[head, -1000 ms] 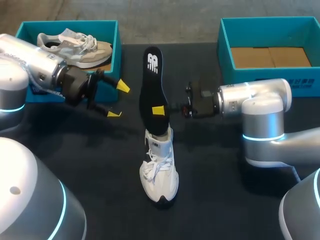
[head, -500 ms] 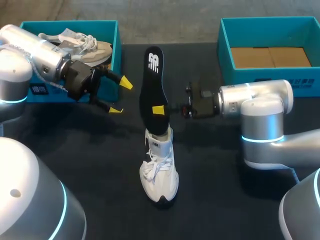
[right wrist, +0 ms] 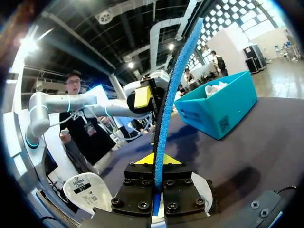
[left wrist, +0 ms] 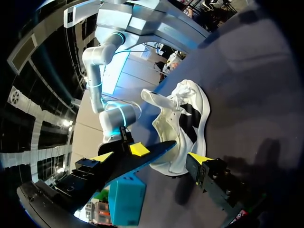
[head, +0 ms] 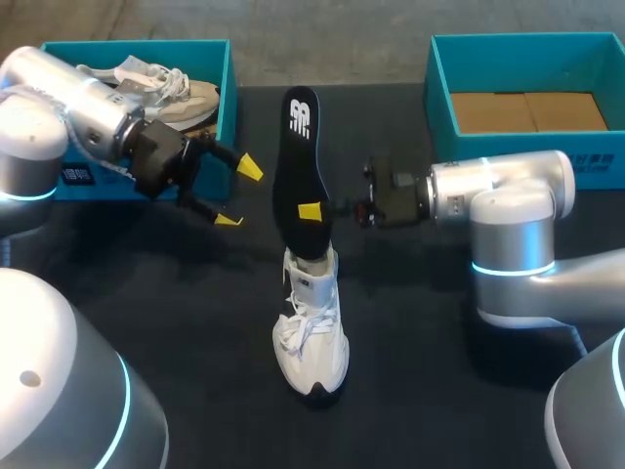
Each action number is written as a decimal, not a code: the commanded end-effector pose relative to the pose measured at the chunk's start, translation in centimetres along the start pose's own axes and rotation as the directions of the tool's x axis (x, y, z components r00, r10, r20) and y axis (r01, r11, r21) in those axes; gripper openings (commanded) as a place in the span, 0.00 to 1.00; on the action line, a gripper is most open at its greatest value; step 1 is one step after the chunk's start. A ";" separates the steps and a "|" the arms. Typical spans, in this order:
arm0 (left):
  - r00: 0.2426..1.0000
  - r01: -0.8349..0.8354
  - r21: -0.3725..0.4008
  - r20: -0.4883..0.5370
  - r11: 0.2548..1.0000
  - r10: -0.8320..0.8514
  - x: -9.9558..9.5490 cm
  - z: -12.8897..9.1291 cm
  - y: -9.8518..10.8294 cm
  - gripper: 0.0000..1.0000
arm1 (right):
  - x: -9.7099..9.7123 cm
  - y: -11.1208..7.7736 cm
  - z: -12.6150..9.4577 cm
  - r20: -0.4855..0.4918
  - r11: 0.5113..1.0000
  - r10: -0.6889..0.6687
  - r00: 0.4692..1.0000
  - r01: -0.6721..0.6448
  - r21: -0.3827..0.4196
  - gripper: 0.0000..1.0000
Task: Take the shoe out of the shoebox, open the shoe tongue, remove and reinsert the insole, then place the shoe into the shoebox
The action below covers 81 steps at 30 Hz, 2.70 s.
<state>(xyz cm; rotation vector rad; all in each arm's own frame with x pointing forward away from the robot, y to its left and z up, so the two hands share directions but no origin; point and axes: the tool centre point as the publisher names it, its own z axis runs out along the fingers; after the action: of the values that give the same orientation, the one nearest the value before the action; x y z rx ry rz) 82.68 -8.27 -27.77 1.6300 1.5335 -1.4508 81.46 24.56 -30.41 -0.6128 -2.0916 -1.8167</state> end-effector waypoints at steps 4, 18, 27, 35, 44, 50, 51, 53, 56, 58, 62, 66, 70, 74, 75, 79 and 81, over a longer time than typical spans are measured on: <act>1.000 -0.010 -0.014 0.003 1.000 0.010 -0.5 0.4 0.2 1.00 | -0.2 -0.5 0.1 0.003 1.000 0.004 1.000 -0.004 0.010 0.00; 1.000 -0.012 -0.040 0.004 0.999 0.012 -0.8 0.4 0.7 1.00 | -0.3 -1.7 0.0 0.020 1.000 0.022 1.000 -0.022 0.020 0.00; 1.000 -0.023 -0.029 -0.008 0.999 0.022 -1.0 0.9 1.0 1.00 | -0.5 -2.5 0.3 0.023 0.999 0.024 0.999 -0.025 0.032 0.00; 1.000 -0.026 -0.020 -0.015 0.999 0.026 -1.0 1.4 1.4 1.00 | -0.5 -4.0 0.6 0.025 0.998 0.044 0.999 -0.045 0.039 0.00; 0.999 -0.030 -0.020 -0.016 0.999 0.030 -1.2 1.1 1.6 1.00 | 0.1 -5.0 0.5 0.031 0.998 0.038 0.999 -0.040 0.044 0.00; 1.000 -0.025 -0.020 -0.018 0.999 0.025 -1.1 1.1 1.6 1.00 | 0.5 -5.6 0.4 0.037 0.999 0.033 0.999 -0.034 0.025 0.00; 1.000 -0.025 -0.020 -0.018 1.000 0.024 -1.0 1.1 1.7 1.00 | 0.5 -5.8 0.3 0.037 0.999 0.034 0.999 -0.035 0.023 0.00; 1.000 -0.024 -0.020 -0.017 1.000 0.024 -1.0 1.1 1.7 1.00 | 0.6 -6.0 0.4 0.037 0.999 0.036 0.999 -0.036 0.018 0.00; 1.000 -0.024 -0.020 -0.017 1.000 0.023 -1.0 1.1 1.7 1.00 | 0.6 -6.5 0.5 0.033 0.999 0.042 0.999 -0.042 0.012 0.00; 1.000 -0.023 -0.019 -0.018 1.000 0.023 -1.0 1.1 1.7 1.00 | 0.7 -6.8 0.5 0.032 0.999 0.047 0.998 -0.047 0.012 0.00; 1.000 -0.021 -0.018 -0.018 1.000 0.021 -0.8 1.1 1.7 1.00 | 0.9 -7.1 0.6 0.029 0.998 0.055 0.998 -0.055 0.012 0.00; 1.000 -0.019 -0.015 -0.018 1.000 0.019 -0.7 1.1 1.7 1.00 | 1.0 -7.4 0.6 0.029 0.998 0.060 0.998 -0.061 0.014 0.00; 1.000 -0.019 -0.011 -0.017 1.000 0.018 -0.7 1.3 1.6 1.00 | 1.2 -7.4 0.5 0.033 0.998 0.066 0.997 -0.067 0.022 0.00; 1.000 -0.018 -0.005 -0.018 1.000 0.018 -0.7 1.4 1.7 1.00 | 1.3 -7.2 0.3 0.038 0.998 0.065 0.997 -0.066 0.024 0.00; 1.000 -0.019 -0.005 -0.017 1.000 0.018 -0.7 1.4 1.7 1.00 | 1.3 -7.1 0.2 0.040 0.998 0.062 0.997 -0.063 0.022 0.00; 1.000 -0.020 -0.003 -0.018 1.000 0.020 -0.7 1.4 1.8 1.00 | 1.1 -6.7 0.2 0.038 0.998 0.054 0.998 -0.055 0.021 0.31; 1.000 -0.020 -0.002 -0.018 1.000 0.020 -0.7 1.4 1.8 1.00 | 1.0 -6.4 0.3 0.035 0.999 0.045 0.998 -0.046 0.024 0.35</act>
<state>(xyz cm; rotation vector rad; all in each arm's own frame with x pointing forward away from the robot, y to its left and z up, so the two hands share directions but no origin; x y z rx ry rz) 83.68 -10.20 -28.04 1.6518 1.5260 -1.4232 77.29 24.17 -35.27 -0.6850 -2.0948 -1.7734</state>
